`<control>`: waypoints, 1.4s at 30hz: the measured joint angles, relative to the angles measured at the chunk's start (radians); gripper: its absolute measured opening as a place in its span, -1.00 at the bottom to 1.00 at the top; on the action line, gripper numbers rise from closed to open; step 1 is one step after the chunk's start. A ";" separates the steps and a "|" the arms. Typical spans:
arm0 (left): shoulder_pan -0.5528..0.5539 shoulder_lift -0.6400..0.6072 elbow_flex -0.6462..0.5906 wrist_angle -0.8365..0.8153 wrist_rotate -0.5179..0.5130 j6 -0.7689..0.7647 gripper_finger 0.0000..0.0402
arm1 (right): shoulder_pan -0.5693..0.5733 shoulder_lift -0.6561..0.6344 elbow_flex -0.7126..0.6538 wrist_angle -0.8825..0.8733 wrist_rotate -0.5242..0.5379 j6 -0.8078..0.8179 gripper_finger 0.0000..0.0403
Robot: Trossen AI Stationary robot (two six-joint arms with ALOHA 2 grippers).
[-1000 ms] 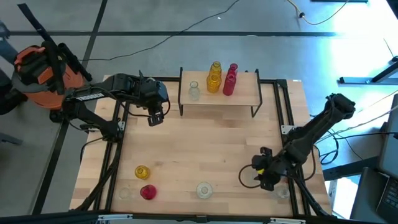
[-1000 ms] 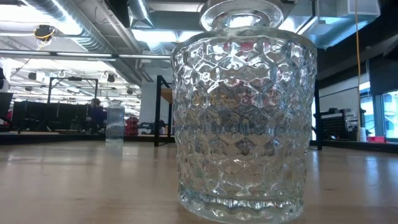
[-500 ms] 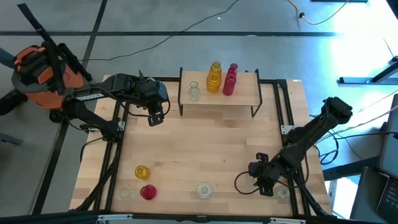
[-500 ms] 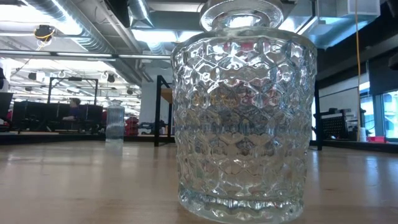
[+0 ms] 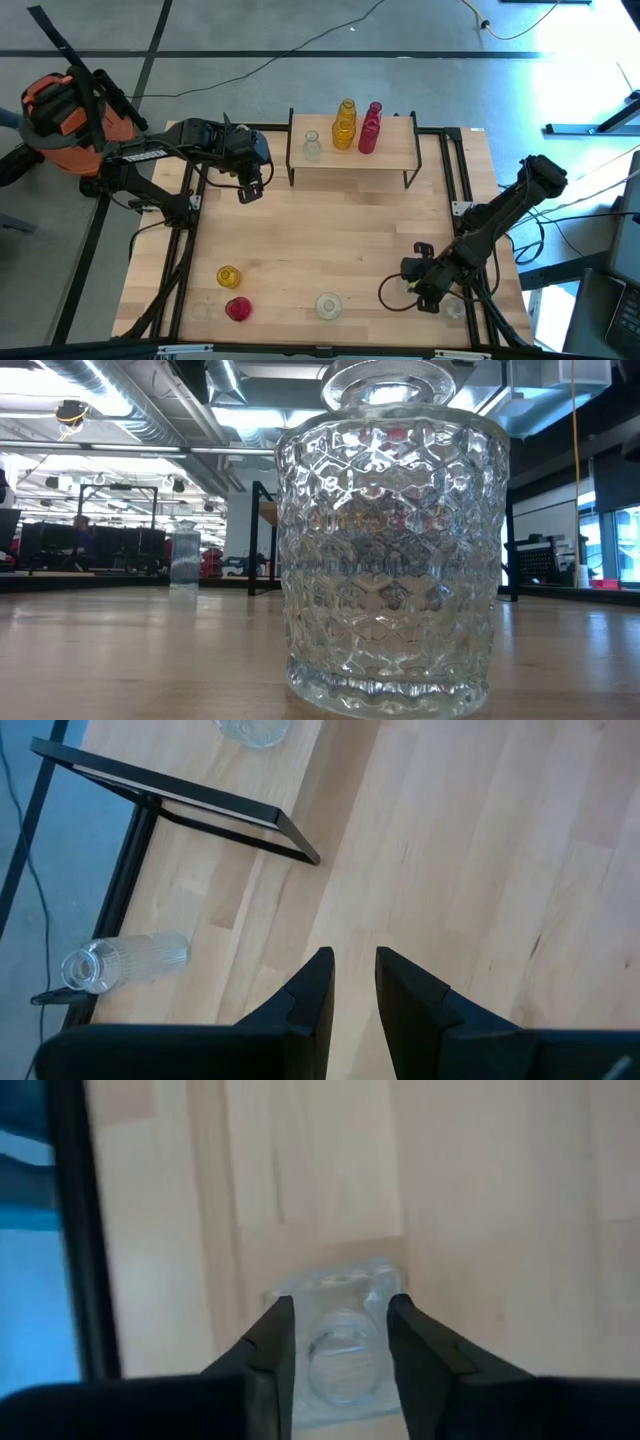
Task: Sort vases onto shelf
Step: Put the transparent vase on the shelf aligned with the other transparent vase
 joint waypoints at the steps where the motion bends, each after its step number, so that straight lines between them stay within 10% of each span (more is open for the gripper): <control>1: 0.000 0.000 0.000 0.003 0.000 0.000 -0.66 | 0.000 0.001 0.010 -0.017 0.009 0.000 -0.48; 25: 0.000 0.000 0.000 0.046 0.037 -0.001 -0.66 | -0.244 -0.133 0.101 -0.194 0.079 -0.135 -0.99; 42: -0.011 0.000 0.000 0.051 0.028 -0.011 -0.66 | -0.069 -0.176 0.095 -0.240 -0.036 0.002 0.28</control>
